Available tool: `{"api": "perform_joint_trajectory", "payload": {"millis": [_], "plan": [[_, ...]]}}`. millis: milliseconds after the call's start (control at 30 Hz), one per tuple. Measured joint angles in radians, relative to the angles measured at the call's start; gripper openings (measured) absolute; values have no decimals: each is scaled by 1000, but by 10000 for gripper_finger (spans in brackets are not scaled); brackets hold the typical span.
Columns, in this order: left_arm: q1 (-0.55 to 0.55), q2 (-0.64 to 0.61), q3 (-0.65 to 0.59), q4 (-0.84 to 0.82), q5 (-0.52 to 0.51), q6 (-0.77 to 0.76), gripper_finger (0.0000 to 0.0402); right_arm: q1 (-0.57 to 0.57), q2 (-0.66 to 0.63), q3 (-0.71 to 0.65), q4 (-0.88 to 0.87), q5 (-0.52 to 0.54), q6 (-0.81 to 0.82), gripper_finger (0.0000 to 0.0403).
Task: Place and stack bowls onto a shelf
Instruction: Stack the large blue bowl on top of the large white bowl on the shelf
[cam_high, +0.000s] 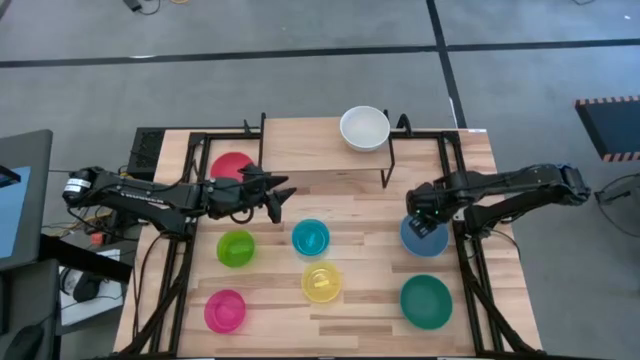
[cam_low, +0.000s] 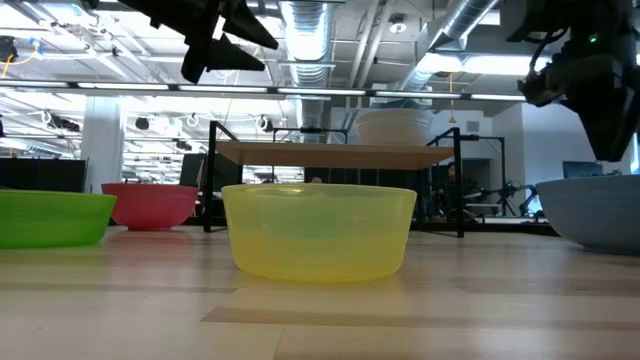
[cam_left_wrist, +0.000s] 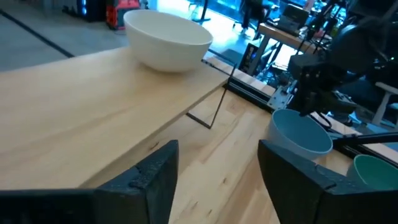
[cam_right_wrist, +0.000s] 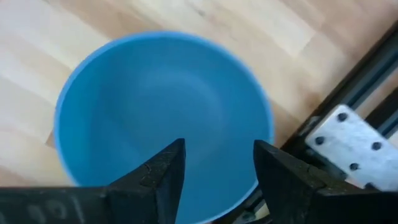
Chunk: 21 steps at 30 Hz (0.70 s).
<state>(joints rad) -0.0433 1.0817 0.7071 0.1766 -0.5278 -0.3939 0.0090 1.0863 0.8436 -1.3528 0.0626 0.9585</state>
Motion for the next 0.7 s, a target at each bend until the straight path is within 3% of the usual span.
{"api": "perform_joint_trajectory", "payload": {"millis": [467,700], "plan": [[-8,54,0,128,11,30,206,-117,0,-13,8,15,-101,211],[-46,188,1,268,26,-2,206,-125,1,-68,9,17,34,211]]}}
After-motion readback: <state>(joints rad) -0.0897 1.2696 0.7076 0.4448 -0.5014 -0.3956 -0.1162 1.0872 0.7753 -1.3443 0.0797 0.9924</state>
